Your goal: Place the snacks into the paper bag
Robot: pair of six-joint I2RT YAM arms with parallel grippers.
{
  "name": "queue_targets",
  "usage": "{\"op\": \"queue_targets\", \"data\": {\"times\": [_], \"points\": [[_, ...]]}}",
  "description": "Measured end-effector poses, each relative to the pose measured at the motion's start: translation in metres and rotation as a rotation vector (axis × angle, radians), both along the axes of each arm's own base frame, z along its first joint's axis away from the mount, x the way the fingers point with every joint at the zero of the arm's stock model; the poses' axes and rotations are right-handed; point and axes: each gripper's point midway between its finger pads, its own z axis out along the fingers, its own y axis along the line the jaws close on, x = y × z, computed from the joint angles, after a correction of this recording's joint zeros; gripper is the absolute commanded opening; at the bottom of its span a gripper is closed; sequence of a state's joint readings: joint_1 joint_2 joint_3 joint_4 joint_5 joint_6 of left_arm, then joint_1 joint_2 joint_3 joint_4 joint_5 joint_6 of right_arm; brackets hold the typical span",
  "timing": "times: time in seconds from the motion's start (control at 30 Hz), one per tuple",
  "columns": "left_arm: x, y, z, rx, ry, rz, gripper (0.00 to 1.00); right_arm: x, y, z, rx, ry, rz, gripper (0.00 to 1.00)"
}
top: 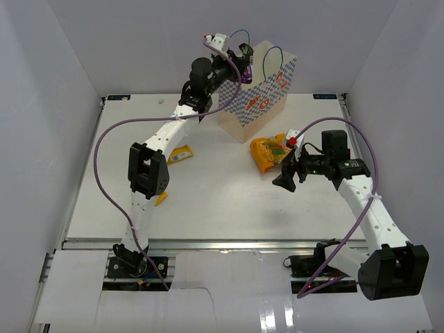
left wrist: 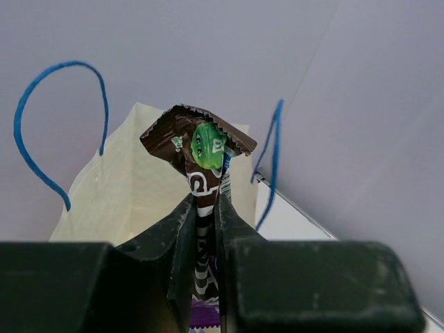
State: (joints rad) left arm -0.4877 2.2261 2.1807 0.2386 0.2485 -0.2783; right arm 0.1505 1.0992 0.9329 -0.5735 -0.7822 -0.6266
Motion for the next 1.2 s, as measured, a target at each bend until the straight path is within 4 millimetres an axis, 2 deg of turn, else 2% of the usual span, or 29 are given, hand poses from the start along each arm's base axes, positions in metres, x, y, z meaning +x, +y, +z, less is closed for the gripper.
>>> {"op": "queue_targets", "data": {"times": [0.1,0.23,0.37,0.53,0.73,0.8,0.9,1.0,1.07,1.13,1.2], "points": [[0.020,-0.004,-0.021,-0.022,0.017,0.041,0.29,-0.002,0.001,-0.001,0.006,0.005,0.003,0.95],[0.034,-0.004,-0.035,-0.055,0.040,0.081,0.31,-0.006,0.002,-0.007,0.016,0.032,0.003,0.95],[0.037,0.000,-0.030,-0.092,0.040,0.103,0.36,-0.011,0.003,-0.014,0.022,0.061,0.006,0.95],[0.037,0.000,-0.028,-0.127,0.045,0.107,0.57,-0.015,0.003,-0.019,0.030,0.088,0.008,0.95],[0.039,-0.002,-0.057,-0.120,0.115,0.115,0.63,-0.021,0.004,-0.030,0.036,0.122,0.006,0.95],[0.039,-0.003,-0.058,-0.126,0.126,0.112,0.64,-0.022,0.004,-0.032,0.037,0.129,0.003,0.95],[0.036,-0.005,-0.046,-0.144,0.113,0.088,0.66,-0.019,0.002,-0.038,0.036,0.158,-0.042,0.96],[0.023,-0.007,-0.028,-0.134,0.088,0.040,0.70,-0.004,-0.007,-0.044,0.007,0.178,-0.170,0.98],[0.003,-0.005,-0.015,-0.104,0.075,-0.001,0.72,0.011,-0.016,-0.047,-0.013,0.179,-0.279,0.98],[-0.029,0.005,-0.006,-0.067,0.082,-0.039,0.73,0.026,-0.025,-0.050,-0.023,0.189,-0.393,0.98],[-0.074,0.022,0.002,-0.028,0.081,-0.072,0.77,0.042,-0.035,-0.054,-0.029,0.204,-0.514,0.97]]}}
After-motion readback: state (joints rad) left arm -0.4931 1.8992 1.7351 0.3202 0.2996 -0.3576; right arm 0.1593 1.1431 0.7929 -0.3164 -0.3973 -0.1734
